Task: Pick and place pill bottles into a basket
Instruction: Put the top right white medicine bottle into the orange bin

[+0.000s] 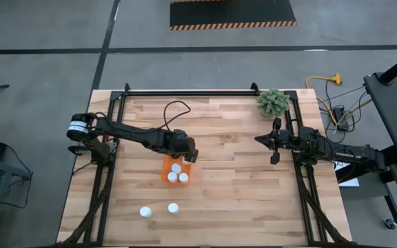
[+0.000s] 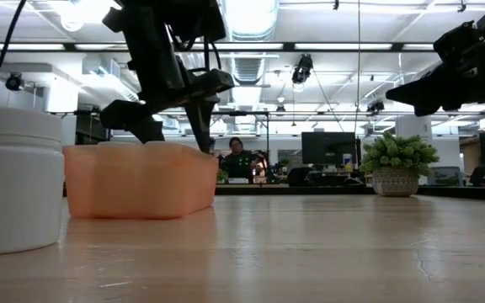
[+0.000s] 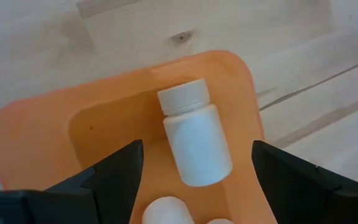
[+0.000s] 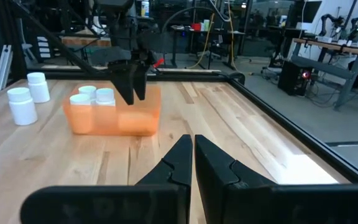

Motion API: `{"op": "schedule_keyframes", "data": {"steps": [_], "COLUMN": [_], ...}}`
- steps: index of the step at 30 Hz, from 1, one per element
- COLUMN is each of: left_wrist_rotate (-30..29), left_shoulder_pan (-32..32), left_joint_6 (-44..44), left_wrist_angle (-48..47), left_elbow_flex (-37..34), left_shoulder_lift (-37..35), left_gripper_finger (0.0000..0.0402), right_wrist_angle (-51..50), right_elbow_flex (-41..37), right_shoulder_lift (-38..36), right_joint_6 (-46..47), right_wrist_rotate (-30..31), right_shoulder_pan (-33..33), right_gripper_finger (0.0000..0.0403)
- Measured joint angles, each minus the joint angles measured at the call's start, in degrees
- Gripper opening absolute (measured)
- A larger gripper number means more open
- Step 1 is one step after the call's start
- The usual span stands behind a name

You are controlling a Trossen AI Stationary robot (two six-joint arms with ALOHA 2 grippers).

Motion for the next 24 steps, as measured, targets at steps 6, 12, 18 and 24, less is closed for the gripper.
{"op": "schedule_keyframes", "data": {"steps": [6,12,18,24], "left_wrist_rotate": [-0.03,-0.13,-0.14,-0.12], "left_shoulder_pan": [0.20,0.20,0.18,0.20], "left_joint_6": [0.02,0.02,0.01,-0.08], "left_wrist_angle": [-0.20,-0.03,-0.06,-0.05], "left_elbow_flex": [-0.02,-0.04,-0.04,-0.03], "left_shoulder_lift": [1.14,1.88,1.87,2.70], "left_gripper_finger": [0.0280,0.0280,0.0280,0.0280], "right_wrist_angle": [0.00,0.01,0.02,0.02], "right_elbow_flex": [0.00,0.00,0.00,0.00], "right_shoulder_lift": [0.00,0.00,0.00,0.00], "right_joint_6": [0.07,0.07,0.08,0.07], "right_wrist_rotate": [0.00,-0.02,0.00,0.00], "right_shoulder_pan": [0.00,0.00,0.00,0.00], "right_gripper_finger": [0.0009,0.0009,0.0009,0.0009]}}
